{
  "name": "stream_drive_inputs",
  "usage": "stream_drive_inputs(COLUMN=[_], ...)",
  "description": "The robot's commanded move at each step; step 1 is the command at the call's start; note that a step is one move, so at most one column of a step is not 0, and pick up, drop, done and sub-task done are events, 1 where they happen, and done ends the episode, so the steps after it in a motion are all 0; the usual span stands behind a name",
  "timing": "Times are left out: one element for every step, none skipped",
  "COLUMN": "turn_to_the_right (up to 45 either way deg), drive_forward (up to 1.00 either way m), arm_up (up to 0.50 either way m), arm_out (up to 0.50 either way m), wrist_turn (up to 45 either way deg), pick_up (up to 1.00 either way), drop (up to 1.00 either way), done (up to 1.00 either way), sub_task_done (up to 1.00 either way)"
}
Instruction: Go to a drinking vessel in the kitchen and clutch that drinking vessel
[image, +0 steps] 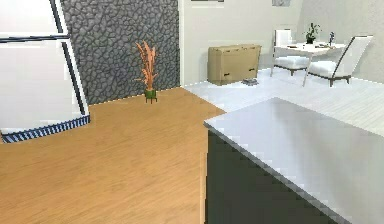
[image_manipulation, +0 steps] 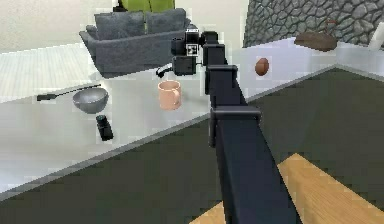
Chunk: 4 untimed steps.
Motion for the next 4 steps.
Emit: stream_drive_inputs(turn_to_the_right=[0.0,0.0,0.0,0.0], drive_forward=[0.0,0.0,0.0,0.0], arm_up=[-0.12,0.0,0.1,0.0], arm_out=[0.0,0.0,0.0,0.0], wrist_turn=[0.0,0.0,0.0,0.0], pick_up=[0.0,1.0,0.0,0.0], drop=[0.0,0.0,0.0,0.0], done=[0.0,0.0,0.0,1.0], sub_task_done=[0.0,0.0,0.0,0.0])
